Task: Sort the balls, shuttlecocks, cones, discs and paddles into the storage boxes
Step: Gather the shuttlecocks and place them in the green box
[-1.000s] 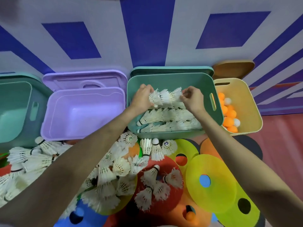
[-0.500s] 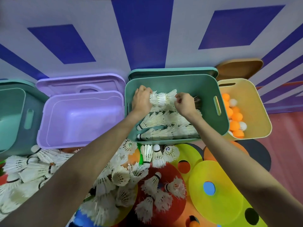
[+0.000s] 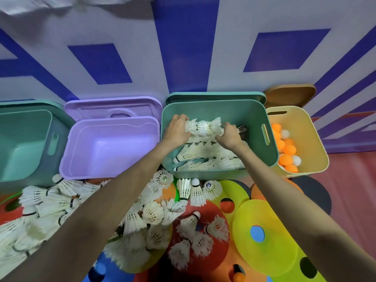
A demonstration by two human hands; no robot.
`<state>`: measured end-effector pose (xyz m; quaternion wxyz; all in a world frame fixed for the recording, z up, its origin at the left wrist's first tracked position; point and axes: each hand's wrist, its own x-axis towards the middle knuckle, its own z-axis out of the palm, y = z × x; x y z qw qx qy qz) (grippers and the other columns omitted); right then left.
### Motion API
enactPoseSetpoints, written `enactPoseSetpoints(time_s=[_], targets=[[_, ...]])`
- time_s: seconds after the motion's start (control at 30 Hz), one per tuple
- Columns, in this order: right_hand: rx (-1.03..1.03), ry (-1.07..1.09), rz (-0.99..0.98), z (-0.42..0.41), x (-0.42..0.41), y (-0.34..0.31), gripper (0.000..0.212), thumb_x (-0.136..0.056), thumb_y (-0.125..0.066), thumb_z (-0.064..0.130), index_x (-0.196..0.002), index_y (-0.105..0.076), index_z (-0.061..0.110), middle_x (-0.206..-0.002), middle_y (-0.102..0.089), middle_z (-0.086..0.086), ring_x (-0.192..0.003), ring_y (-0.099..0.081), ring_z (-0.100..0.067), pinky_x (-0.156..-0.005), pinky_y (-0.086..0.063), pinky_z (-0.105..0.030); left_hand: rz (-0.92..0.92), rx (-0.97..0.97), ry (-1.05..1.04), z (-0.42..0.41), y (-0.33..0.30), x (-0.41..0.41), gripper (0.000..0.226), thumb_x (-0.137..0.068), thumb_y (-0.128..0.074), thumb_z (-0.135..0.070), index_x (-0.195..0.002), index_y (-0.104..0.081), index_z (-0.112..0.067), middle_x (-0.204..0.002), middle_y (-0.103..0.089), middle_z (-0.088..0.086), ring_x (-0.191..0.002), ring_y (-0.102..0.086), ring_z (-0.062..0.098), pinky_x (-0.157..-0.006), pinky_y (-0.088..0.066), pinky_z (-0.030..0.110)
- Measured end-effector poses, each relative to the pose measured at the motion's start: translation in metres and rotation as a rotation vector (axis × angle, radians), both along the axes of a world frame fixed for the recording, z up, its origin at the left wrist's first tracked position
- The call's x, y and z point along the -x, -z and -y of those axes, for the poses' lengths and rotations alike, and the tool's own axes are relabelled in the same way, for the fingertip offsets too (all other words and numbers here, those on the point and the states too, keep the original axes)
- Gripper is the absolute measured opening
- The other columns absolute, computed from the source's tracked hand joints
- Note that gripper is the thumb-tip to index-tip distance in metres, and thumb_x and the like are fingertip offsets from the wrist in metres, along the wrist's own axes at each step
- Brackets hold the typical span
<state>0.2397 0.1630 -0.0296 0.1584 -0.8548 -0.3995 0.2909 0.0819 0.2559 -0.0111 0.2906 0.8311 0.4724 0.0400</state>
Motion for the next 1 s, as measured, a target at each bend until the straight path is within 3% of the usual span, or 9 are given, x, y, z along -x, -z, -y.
enactPoseSetpoints(time_s=[0.1,0.27,0.43,0.57,0.73,0.83,0.9,1.0], targets=[[-0.027,-0.014,0.007,0.012,0.008,-0.013,0.05,-0.087,-0.06,0.013,-0.131,-0.041,0.0,-0.132,-0.044,-0.021,-0.116,-0.047,-0.032,-0.089,-0.038,-0.031,0.111,-0.07,-0.031,0.01,-0.015,0.019,0.047,-0.087,-0.064,-0.01,-0.131,-0.048,-0.01,-0.136,-0.045,0.012,-0.123,-0.047,0.025,-0.1,-0.037,0.031],[-0.214,-0.131,0.029,0.048,0.038,-0.042,0.052,-0.088,-0.061,0.013,-0.135,-0.04,0.002,-0.13,-0.045,-0.02,-0.113,-0.053,-0.032,-0.096,-0.039,-0.034,0.341,-0.122,-0.031,0.041,-0.037,0.056,0.035,-0.086,-0.065,-0.009,-0.12,-0.056,-0.011,-0.122,-0.056,0.006,-0.105,-0.058,0.017,-0.089,-0.05,0.036],[-0.504,-0.255,0.054,0.096,0.073,-0.063,0.04,-0.089,-0.057,0.01,-0.128,-0.049,0.005,-0.12,-0.05,-0.013,-0.104,-0.056,-0.025,-0.089,-0.048,-0.04,0.454,-0.174,0.018,0.087,-0.047,0.101,0.03,-0.088,-0.06,-0.005,-0.118,-0.059,-0.01,-0.112,-0.061,0.003,-0.096,-0.057,0.01,-0.086,-0.049,0.028],[-0.631,-0.443,0.095,0.134,0.097,-0.069,0.031,-0.092,-0.055,0.011,-0.122,-0.051,0.006,-0.113,-0.053,-0.008,-0.1,-0.054,-0.018,-0.084,-0.047,-0.03,0.428,-0.149,-0.015,0.124,-0.038,0.136,0.028,-0.089,-0.06,-0.003,-0.116,-0.061,-0.008,-0.108,-0.062,0.002,-0.092,-0.058,0.01,-0.085,-0.05,0.025],[-0.505,-0.58,0.06,0.158,0.121,-0.051,0.029,-0.091,-0.057,0.013,-0.119,-0.054,0.006,-0.109,-0.057,-0.009,-0.099,-0.055,-0.022,-0.086,-0.044,-0.03,0.311,-0.088,-0.047,0.161,-0.015,0.175,0.032,-0.088,-0.063,-0.01,-0.12,-0.059,-0.012,-0.114,-0.062,0.002,-0.098,-0.059,0.013,-0.087,-0.052,0.037],[-0.317,-0.681,0.044,0.162,0.14,-0.036,0.039,-0.093,-0.057,0.018,-0.13,-0.05,0.006,-0.123,-0.058,-0.011,-0.112,-0.054,-0.025,-0.096,-0.043,-0.035,0.278,-0.119,-0.098,0.179,-0.004,0.192,0.037,-0.087,-0.066,-0.016,-0.123,-0.057,-0.01,-0.116,-0.059,0.005,-0.105,-0.057,0.017,-0.09,-0.049,0.036],[-0.203,-0.729,0.048,0.159,0.154,-0.025,0.047,-0.093,-0.057,0.019,-0.136,-0.046,0.005,-0.134,-0.053,-0.013,-0.123,-0.049,-0.026,-0.103,-0.038,-0.032,0.229,-0.142,-0.129,0.186,0.001,0.2,0.047,-0.083,-0.073,-0.022,-0.124,-0.054,-0.008,-0.115,-0.059,0.007,-0.106,-0.056,0.02,-0.09,-0.046,0.034],[-0.087,-0.729,0.072,0.152,0.173,-0.013,0.048,-0.09,-0.061,0.025,-0.131,-0.049,0.003,-0.131,-0.054,-0.016,-0.118,-0.052,-0.031,-0.103,-0.04,-0.037,0.049,-0.203,-0.135,0.191,0.006,0.208,0.065,-0.072,-0.082,-0.038,-0.123,-0.053,-0.009,-0.112,-0.06,0.005,-0.104,-0.055,0.022,-0.089,-0.043,0.037]])
